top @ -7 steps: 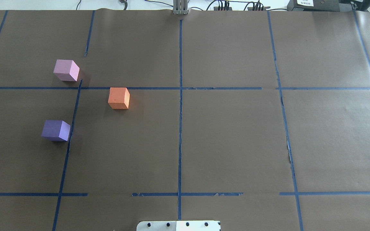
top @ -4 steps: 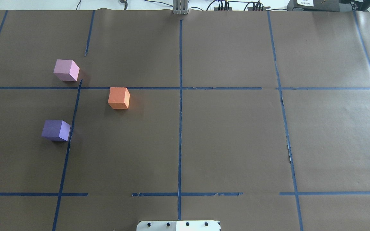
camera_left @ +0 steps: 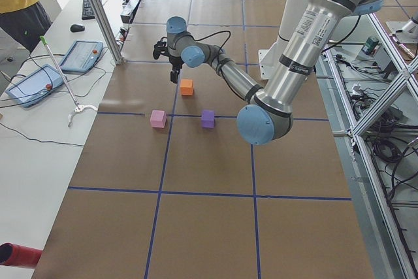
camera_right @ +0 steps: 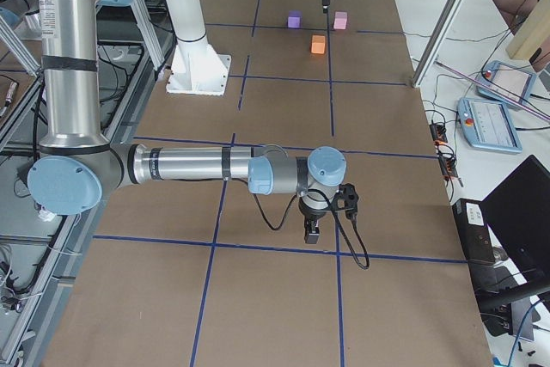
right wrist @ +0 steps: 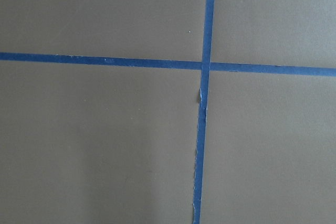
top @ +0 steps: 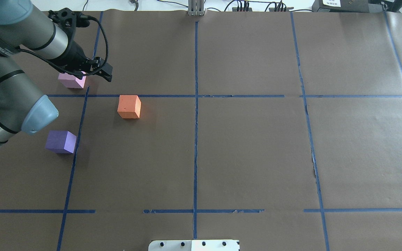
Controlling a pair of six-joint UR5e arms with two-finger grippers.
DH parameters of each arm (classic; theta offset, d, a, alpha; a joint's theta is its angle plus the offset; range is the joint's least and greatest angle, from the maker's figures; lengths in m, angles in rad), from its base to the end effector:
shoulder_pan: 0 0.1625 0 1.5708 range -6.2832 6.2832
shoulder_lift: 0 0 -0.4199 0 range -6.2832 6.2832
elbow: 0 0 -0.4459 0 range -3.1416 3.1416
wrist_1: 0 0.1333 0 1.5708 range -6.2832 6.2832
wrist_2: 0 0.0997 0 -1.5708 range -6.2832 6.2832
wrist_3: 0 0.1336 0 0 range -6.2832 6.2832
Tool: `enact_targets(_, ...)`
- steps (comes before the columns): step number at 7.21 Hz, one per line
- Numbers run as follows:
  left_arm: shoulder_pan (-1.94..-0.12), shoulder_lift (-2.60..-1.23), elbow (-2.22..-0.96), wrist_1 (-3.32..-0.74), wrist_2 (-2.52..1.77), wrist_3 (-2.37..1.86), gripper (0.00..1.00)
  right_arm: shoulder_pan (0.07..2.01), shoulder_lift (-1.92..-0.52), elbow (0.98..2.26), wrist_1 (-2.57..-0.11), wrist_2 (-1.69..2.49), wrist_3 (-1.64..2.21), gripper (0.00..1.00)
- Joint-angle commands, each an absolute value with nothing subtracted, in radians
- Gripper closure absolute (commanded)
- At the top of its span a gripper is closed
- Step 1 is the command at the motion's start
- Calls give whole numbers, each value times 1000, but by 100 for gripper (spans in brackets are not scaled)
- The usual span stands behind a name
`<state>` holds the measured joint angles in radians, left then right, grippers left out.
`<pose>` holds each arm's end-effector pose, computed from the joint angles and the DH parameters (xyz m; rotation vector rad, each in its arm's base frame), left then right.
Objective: Arrange blocks in a line
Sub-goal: 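Move the left gripper in over the orange cube and lower it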
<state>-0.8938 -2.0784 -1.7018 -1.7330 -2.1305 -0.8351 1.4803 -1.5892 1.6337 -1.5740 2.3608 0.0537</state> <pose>0.3979 -0.5947 0.2709 0.2036 0.9178 0.0777 -0.0107 -0.5425 0.6523 -0.0179 -0.7907 -0.0512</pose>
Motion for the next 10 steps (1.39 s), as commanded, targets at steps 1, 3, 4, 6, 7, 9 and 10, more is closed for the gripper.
enact_targets(1, -827, -2144, -1608, -1726, -2027, -868, 0, 1480, -1589, 1634, -1575, 2361, 54, 0)
enact_targets(3, -801, -2172, -1540, -1729, -2019, -891, 0, 1480, -1589, 1634, -1575, 2361, 54, 0)
enact_targets(4, -767, -2175, -1540, -1729, -2019, -946, 0, 1480, -1589, 1634, -1574, 2361, 54, 0)
enact_targets(6, -735, -2174, -1533, -1738, -2023, -996, 0, 1480, -1589, 1634, -1574, 2361, 54, 0)
enact_targets(7, -720, -2166, -1532, -1741, -2028, -999, 0, 1480, -1589, 1634, -1574, 2361, 54, 0)
enact_targets(9, -719, -2164, -1517, -1741, -2028, -999, 0, 1480, -1589, 1634, -1575, 2361, 54, 0)
enact_targets(10, -721, -2166, -1508, -1749, -2028, -999, 0, 1480, -1589, 1634, -1574, 2361, 54, 0)
